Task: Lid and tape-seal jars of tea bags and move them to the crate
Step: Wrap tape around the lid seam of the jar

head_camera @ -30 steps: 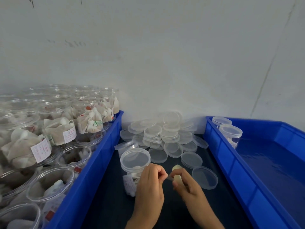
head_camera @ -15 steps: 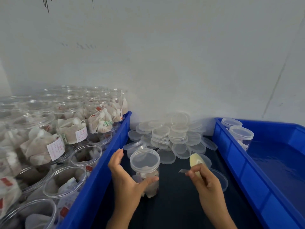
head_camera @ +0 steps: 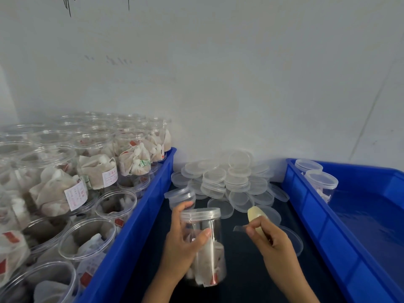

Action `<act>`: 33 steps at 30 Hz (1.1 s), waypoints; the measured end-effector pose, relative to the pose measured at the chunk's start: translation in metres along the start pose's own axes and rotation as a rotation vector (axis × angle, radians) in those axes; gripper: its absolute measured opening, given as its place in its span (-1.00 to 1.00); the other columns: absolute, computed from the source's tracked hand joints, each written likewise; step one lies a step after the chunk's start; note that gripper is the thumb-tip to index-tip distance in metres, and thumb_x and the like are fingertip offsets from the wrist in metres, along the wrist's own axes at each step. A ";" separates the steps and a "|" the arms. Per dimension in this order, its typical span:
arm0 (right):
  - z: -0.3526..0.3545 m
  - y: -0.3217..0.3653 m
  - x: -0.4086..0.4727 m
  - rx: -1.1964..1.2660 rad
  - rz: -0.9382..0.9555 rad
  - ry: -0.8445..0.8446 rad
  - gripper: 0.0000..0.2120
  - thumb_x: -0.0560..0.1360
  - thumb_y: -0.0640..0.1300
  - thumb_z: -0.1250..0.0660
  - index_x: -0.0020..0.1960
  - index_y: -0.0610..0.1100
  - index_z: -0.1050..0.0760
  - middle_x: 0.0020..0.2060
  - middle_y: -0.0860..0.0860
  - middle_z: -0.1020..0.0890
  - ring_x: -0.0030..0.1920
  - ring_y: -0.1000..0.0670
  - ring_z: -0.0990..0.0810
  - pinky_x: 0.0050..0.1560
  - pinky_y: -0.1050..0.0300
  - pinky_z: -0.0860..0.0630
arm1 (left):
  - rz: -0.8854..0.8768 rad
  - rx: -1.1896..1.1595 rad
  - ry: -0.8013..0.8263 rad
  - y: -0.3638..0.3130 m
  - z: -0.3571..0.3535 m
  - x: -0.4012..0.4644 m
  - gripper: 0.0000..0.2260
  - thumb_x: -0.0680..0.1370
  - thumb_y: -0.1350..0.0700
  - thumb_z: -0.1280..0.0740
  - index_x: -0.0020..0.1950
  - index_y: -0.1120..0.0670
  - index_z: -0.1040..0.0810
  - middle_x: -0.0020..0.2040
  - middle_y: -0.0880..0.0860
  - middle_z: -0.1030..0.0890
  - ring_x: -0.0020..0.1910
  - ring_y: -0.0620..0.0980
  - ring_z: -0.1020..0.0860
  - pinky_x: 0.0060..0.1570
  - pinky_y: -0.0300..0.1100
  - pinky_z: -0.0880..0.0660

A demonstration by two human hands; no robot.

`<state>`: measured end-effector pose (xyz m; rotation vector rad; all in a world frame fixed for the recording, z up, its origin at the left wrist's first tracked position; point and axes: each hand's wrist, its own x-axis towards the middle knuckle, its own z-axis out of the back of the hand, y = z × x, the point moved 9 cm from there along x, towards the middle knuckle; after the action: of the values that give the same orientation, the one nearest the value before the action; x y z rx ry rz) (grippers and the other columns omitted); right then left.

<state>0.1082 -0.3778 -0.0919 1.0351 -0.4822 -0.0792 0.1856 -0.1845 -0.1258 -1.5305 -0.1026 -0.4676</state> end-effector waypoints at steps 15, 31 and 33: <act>-0.022 0.037 0.009 -0.141 -0.072 0.123 -0.80 0.59 -0.02 -0.25 -0.22 0.04 -0.43 -0.50 0.14 -0.45 -0.45 0.16 -0.35 -0.32 0.15 -0.37 | 0.012 -0.058 0.066 -0.001 -0.025 0.000 -0.60 0.43 0.19 -0.48 0.17 0.00 -0.40 0.01 -0.02 -0.55 -0.07 -0.15 -0.61 -0.13 -0.31 -0.54; -0.032 0.041 0.011 -0.159 -0.121 0.074 -0.72 0.59 -0.07 -0.27 -0.30 0.06 -0.40 -0.43 0.08 -0.46 -0.41 0.15 -0.42 -0.23 0.02 -0.46 | 0.049 -0.200 0.092 -0.002 -0.027 0.000 -0.52 0.34 0.00 -0.48 0.18 0.00 -0.39 -0.03 -0.11 -0.59 -0.04 -0.14 -0.63 -0.10 -0.31 -0.55; -0.033 0.040 0.011 -0.150 -0.130 0.068 -0.72 0.60 -0.07 -0.27 -0.29 0.05 -0.40 -0.44 0.09 -0.46 -0.44 0.19 -0.43 -0.26 0.08 -0.44 | 0.046 -0.210 0.100 -0.003 -0.027 0.000 -0.50 0.34 -0.02 -0.49 0.18 0.02 -0.38 -0.05 -0.14 -0.60 -0.06 -0.15 -0.63 -0.10 -0.31 -0.55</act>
<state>0.1251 -0.3338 -0.0682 0.9181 -0.3415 -0.1923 0.1786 -0.2108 -0.1246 -1.7082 0.0612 -0.5301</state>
